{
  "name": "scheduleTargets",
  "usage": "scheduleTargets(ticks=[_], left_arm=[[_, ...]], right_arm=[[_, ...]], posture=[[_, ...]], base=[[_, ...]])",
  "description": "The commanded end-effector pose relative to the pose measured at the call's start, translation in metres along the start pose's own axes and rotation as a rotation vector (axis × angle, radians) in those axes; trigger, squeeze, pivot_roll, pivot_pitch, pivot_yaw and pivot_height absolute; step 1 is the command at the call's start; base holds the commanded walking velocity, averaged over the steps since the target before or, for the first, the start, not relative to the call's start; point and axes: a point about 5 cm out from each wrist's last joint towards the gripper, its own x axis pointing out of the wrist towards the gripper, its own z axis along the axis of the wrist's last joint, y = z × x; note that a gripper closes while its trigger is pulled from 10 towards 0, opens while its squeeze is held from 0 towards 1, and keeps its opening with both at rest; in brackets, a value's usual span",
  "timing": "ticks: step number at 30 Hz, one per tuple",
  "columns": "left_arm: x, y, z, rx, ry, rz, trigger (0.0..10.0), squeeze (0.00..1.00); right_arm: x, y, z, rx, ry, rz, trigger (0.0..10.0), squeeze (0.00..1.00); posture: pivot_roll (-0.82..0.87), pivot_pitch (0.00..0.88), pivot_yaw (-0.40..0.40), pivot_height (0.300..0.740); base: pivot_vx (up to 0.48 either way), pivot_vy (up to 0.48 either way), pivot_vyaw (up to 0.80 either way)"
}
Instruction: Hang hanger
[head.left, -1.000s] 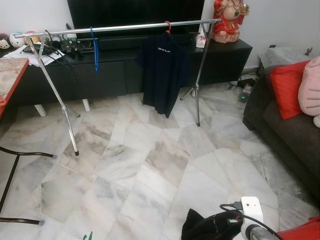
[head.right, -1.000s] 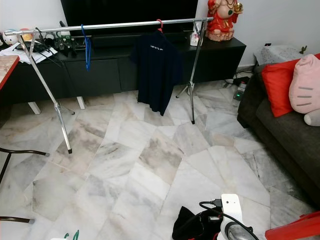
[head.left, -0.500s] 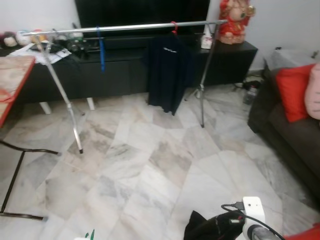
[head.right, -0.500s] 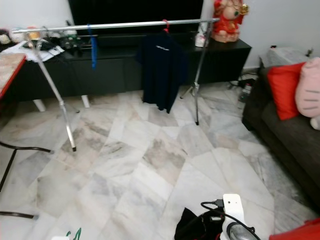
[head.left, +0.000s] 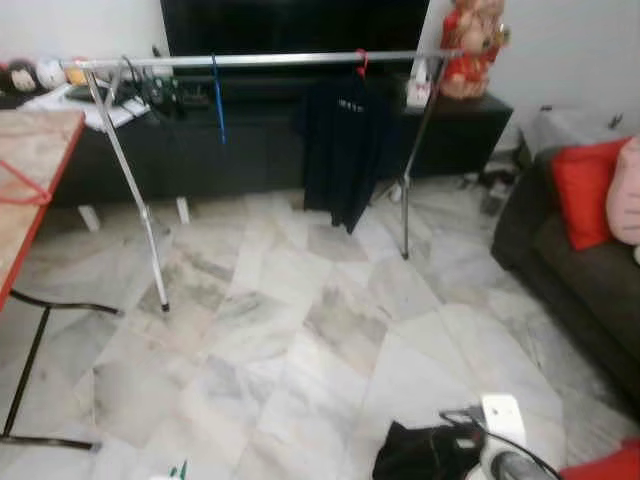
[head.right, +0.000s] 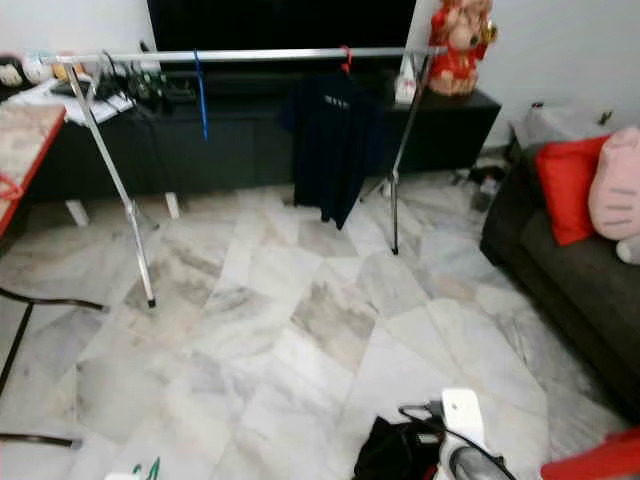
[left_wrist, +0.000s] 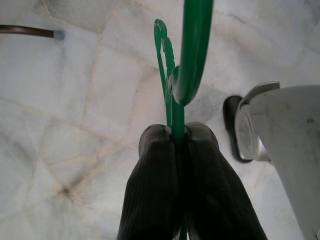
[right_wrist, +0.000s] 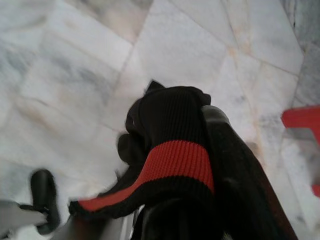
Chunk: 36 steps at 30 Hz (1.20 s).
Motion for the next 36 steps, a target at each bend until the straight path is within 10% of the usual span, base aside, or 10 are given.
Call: scheduleTargets(ticks=[1,36], left_arm=[[0.000,-0.008,0.001,0.009,0.001,-0.020,10.0,0.00],[0.001,-0.011,0.003,0.024,-0.007,-0.040,10.0,0.00]], right_arm=[[-0.001,-0.008,-0.001,-0.003,0.002,-0.020,10.0,0.00],[-0.001,-0.008,0.000,0.001,0.001,-0.020,10.0,0.00]], posture=[[0.03,0.000,-0.065,0.716],[0.03,0.000,-0.062,0.716]], base=[[0.000,0.289,0.00],[0.000,0.057,0.00]])
